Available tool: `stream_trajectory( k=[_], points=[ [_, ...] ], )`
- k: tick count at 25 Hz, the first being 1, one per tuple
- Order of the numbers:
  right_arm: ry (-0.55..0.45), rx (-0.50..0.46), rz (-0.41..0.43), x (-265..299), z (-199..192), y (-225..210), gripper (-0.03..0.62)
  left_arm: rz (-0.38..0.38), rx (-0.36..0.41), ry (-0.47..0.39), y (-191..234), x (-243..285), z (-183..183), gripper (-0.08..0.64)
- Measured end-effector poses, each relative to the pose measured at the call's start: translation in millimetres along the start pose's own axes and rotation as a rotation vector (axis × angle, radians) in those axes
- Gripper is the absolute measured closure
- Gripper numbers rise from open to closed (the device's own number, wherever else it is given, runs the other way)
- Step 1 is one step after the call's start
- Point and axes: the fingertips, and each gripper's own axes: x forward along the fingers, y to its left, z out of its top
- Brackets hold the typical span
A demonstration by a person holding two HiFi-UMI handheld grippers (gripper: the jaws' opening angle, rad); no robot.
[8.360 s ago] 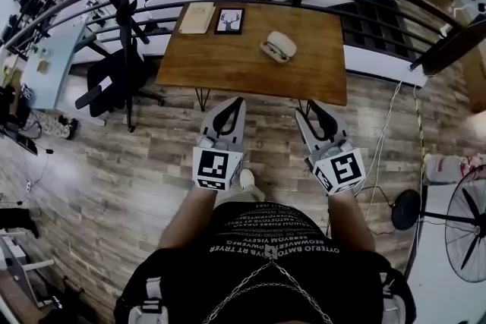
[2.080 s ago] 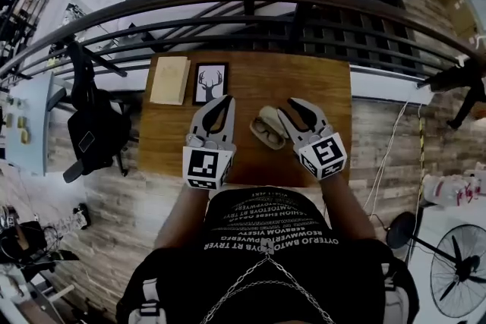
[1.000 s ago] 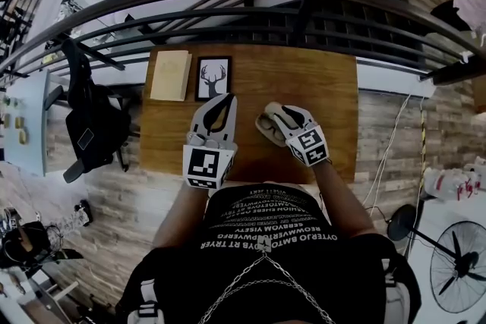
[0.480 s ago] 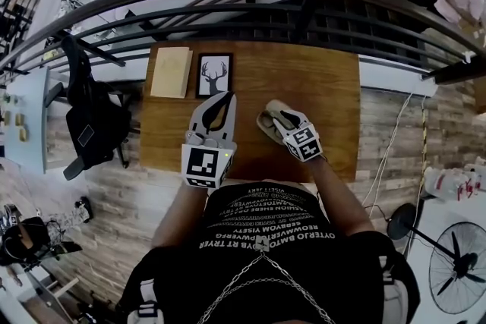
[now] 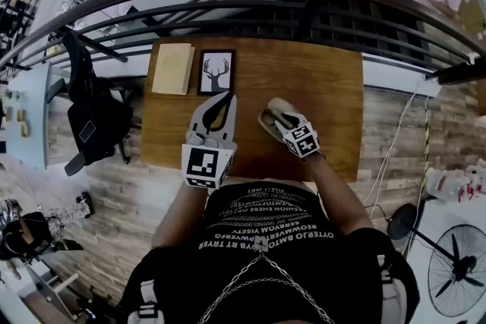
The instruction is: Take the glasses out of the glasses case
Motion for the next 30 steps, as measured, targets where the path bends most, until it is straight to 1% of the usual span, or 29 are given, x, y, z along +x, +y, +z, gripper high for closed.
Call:
stream_trajectory(
  k=[4,12,22,30],
  points=[
    [0.044,-0.003,0.0,9.4,-15.8,-2.9,0.475,0.003,-0.002,0.009,1.4,-1.8,-4.9,0.534],
    [0.088,0.001,0.002,21.5,-33.5,-5.9,0.476,0.02,-0.009,0.023,6.2,-9.0,-10.7,0.534],
    [0.121,-0.02,0.002,41.9,-38.3,-4.4,0.48,0.022,-0.006,0.031,13.3,-8.3,-14.4,0.534],
    [0.13,0.028,0.026,45.1,-41.3,-4.8,0.486,0.027,-0.006,0.028,17.9,-11.1,-12.7,0.534]
  ],
)
